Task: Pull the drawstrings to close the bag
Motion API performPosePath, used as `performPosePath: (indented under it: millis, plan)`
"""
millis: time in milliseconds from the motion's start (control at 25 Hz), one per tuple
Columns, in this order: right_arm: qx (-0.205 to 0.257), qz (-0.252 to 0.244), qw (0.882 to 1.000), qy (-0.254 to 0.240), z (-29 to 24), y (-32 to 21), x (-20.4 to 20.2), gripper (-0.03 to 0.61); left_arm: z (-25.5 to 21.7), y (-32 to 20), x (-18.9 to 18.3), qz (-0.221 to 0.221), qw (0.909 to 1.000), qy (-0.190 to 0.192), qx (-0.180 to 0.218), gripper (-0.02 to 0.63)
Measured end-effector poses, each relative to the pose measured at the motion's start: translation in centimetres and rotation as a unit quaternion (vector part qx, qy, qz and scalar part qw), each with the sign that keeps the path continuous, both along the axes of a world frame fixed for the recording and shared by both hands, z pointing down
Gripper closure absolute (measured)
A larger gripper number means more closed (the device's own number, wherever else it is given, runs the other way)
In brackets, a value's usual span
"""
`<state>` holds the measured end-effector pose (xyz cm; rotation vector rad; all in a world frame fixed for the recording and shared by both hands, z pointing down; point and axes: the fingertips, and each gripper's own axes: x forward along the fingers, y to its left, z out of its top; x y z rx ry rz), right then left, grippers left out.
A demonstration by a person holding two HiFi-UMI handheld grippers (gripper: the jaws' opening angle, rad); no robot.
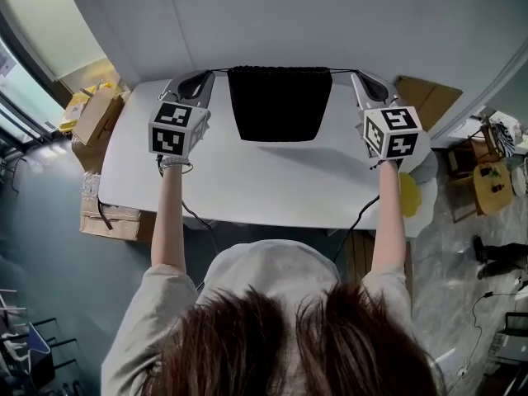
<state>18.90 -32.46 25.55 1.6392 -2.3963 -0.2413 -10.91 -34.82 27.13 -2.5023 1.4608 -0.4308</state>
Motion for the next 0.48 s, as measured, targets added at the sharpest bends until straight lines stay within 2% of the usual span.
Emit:
performPosePath:
  millis: [480]
  plan:
    - [-0.006,0.032,0.999,-0.02,1.0,0.7,1.2,0.566,1.4,0.4,0.2,-0.007,0.9998,0.004,-0.02,0.614]
